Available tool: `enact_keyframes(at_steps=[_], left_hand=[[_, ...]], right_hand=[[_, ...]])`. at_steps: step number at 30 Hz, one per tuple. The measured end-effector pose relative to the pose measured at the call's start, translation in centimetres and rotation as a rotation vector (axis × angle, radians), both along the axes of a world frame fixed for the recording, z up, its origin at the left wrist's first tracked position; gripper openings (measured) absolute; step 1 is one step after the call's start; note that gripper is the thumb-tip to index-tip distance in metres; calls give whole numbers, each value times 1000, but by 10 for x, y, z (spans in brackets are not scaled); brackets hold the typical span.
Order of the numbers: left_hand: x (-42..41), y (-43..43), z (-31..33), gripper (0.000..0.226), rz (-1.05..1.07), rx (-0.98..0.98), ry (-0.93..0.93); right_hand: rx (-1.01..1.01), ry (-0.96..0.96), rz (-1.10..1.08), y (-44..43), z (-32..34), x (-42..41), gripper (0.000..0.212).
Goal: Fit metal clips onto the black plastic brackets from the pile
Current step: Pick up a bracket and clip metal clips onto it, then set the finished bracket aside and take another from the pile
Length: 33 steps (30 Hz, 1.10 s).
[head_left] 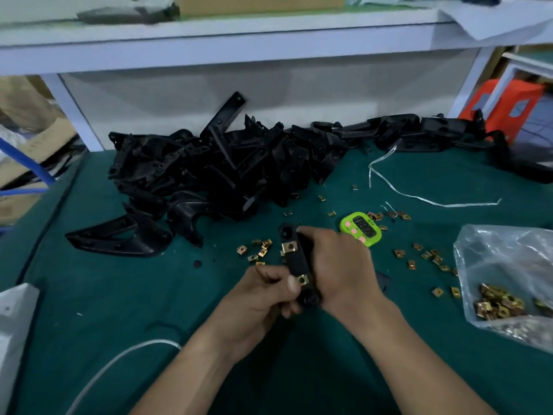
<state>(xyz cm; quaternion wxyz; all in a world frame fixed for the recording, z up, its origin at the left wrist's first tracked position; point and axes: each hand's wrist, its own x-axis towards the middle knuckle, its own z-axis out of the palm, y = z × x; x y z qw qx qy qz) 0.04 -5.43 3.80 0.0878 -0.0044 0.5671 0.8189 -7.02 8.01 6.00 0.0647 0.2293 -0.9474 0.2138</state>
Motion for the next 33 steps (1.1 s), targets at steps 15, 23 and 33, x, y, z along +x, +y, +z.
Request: enact_keyframes(at_steps=[15,23,33], left_hand=[[-101,166,89,31,123,-114,77],[-134,341,79,8,-375,-309,10],[-201,456,115,32,-398,-150,-202]], right_hand=[[-533,-443,-185,231,82,10,61],[-1305,-553,-615,347,59,50,32],[-1490,-274,-1167,481,57,-87,34]])
